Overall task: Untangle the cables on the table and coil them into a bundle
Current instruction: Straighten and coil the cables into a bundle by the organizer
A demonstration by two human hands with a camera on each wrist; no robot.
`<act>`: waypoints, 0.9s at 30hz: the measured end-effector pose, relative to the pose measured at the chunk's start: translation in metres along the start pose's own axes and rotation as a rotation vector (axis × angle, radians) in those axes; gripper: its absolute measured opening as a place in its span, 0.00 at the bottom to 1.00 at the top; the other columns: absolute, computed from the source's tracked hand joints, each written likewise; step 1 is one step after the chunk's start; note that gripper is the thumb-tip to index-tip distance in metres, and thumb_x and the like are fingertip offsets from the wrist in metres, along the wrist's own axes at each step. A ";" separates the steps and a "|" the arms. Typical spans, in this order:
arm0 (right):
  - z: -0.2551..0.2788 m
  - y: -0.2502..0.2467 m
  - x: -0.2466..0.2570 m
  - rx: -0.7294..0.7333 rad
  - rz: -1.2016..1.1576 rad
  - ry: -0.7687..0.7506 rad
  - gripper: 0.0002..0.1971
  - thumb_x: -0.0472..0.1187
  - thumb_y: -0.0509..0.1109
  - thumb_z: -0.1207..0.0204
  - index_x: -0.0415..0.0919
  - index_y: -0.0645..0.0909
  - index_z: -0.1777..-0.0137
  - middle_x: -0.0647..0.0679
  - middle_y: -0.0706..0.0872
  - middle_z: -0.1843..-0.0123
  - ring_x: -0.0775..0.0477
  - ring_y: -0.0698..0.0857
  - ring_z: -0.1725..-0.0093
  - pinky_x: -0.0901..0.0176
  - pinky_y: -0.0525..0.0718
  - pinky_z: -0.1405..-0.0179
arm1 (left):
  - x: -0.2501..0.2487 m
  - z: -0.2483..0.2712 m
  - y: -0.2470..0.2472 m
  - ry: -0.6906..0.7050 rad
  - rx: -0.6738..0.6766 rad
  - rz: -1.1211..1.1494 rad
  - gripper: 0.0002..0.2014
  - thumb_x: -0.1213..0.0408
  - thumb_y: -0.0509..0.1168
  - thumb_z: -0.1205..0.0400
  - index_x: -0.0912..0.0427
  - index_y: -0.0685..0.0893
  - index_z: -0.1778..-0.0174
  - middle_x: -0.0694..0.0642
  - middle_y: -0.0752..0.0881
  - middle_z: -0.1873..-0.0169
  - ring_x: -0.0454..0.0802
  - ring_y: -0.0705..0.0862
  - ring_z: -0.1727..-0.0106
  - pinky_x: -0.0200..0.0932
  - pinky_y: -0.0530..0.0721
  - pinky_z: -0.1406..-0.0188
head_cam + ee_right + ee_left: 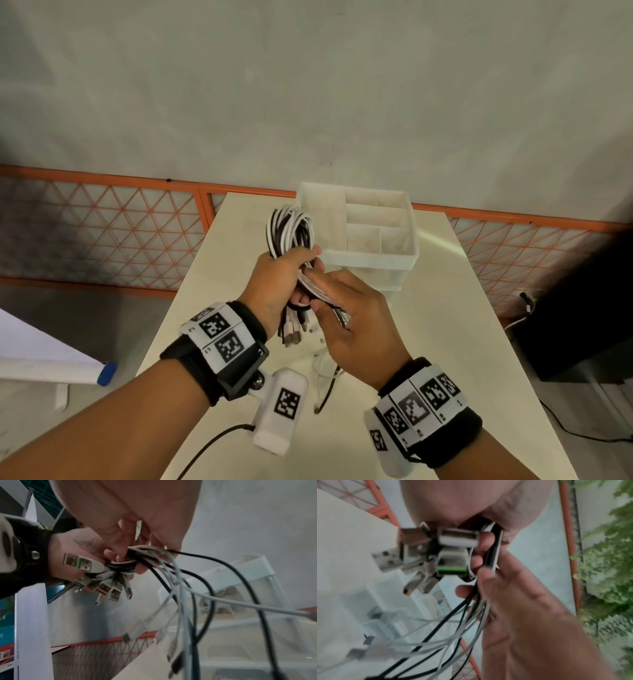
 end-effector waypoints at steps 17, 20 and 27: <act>-0.047 -0.054 0.020 -0.103 0.225 0.142 0.17 0.29 0.67 0.33 0.48 0.91 0.52 0.55 0.92 0.63 0.57 0.89 0.60 0.67 0.84 0.55 | -0.002 0.022 0.039 0.270 0.409 -0.492 0.08 0.75 0.72 0.23 0.60 0.84 0.65 0.45 0.82 0.73 0.39 0.79 0.70 0.36 0.76 0.65; -0.045 -0.053 0.018 -0.123 0.195 0.191 0.16 0.30 0.66 0.33 0.47 0.90 0.55 0.55 0.92 0.64 0.56 0.89 0.61 0.61 0.87 0.53 | -0.002 0.020 0.038 0.349 0.378 -0.525 0.10 0.74 0.72 0.23 0.58 0.82 0.67 0.44 0.79 0.76 0.40 0.75 0.72 0.36 0.73 0.69; -0.042 -0.051 -0.006 -0.098 0.065 0.359 0.19 0.29 0.64 0.30 0.45 0.92 0.47 0.54 0.93 0.57 0.50 0.90 0.57 0.58 0.88 0.56 | 0.004 0.020 0.040 0.325 0.415 -0.509 0.08 0.64 0.68 0.16 0.56 0.87 0.61 0.48 0.89 0.68 0.44 0.86 0.64 0.40 0.81 0.58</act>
Point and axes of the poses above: each hand's wrist, its own z-axis away from the middle knuckle, its own y-axis out of the palm, x = y × z, the point moved 8 cm from there along -z, towards the middle knuckle
